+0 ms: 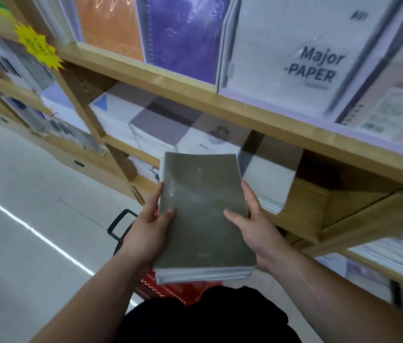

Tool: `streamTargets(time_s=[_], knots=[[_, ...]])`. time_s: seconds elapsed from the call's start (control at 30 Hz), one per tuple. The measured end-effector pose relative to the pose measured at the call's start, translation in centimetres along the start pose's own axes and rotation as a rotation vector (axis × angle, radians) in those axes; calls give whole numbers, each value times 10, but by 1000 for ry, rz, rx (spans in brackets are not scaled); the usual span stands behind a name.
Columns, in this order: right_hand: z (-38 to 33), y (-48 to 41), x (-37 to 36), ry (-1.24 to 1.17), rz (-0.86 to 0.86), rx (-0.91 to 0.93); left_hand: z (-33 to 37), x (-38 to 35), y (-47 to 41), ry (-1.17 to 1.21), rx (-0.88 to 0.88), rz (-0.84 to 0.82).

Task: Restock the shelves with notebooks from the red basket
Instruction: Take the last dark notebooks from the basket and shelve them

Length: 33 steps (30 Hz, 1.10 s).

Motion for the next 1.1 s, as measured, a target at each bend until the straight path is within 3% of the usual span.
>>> streamTargets(time_s=[0.5, 0.8, 0.97, 1.1], knots=[[25, 26, 29, -203, 473, 162, 24, -67, -67, -246, -30, -466], [-3, -22, 95, -212, 700, 180, 34, -158, -141, -371, -154, -563], [-20, -98, 148, 34, 766, 19, 38, -187, -176, -696, -307, -552], [-17, -122, 160, 205, 718, -44, 27, -180, -171, -1318, -653, -541]])
Point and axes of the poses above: each hand's wrist, its own y-axis away from the middle knuckle, its own x-axis out of the back of the hand, z = x × y, the point moved 4 cm from there along -y, towards the middle knuckle, and after that the axes turned 8 degrees about y, right-handed, at the moved point
